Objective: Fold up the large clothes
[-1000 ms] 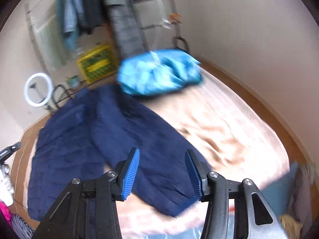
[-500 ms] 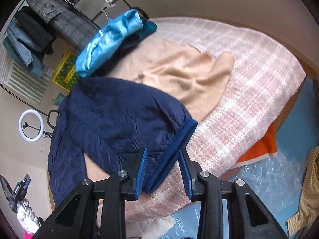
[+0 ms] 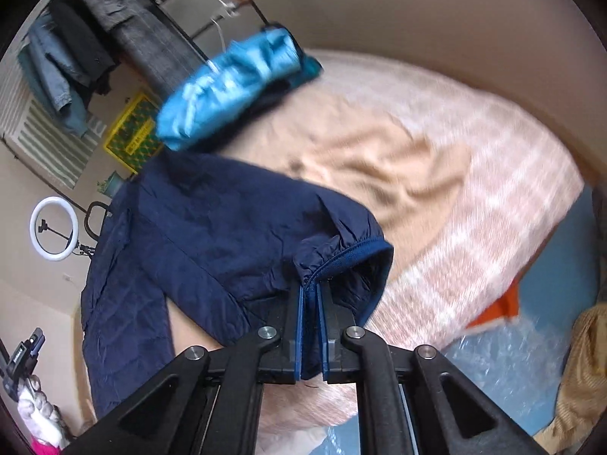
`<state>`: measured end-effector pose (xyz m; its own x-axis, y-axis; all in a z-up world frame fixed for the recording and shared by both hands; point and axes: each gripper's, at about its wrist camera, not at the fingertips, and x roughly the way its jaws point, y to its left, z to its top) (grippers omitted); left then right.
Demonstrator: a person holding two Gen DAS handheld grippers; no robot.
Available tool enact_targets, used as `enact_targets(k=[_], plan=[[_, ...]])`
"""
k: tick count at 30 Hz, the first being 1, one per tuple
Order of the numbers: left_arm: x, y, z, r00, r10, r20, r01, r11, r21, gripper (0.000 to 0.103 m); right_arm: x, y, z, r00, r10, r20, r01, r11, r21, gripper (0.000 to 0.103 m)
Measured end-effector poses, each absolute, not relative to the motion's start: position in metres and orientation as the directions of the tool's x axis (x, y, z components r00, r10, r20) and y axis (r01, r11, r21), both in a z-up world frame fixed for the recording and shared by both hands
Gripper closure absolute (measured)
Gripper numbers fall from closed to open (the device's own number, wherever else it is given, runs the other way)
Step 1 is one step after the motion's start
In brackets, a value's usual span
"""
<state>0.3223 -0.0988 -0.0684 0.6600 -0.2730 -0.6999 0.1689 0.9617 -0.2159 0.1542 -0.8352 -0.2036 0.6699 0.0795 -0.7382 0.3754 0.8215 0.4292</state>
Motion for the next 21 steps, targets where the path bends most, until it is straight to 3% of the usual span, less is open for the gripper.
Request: enact_targets(k=[11, 21], plan=[[0.322, -0.07, -0.064, 0.679, -0.258, -0.688, 0.121, 0.963, -0.242, 0.07, 0.194, -0.729, -0.072, 0.812, 0.097, -0.576, 0.09, 0.954, 0.286, 0.1], [0.314, -0.025, -0.056, 0.712, -0.225, -0.666, 0.062, 0.964, -0.26, 0.07, 0.261, -0.617, 0.007, 0.85, 0.144, -0.506, -0.121, 0.99, 0.079, 0.1]])
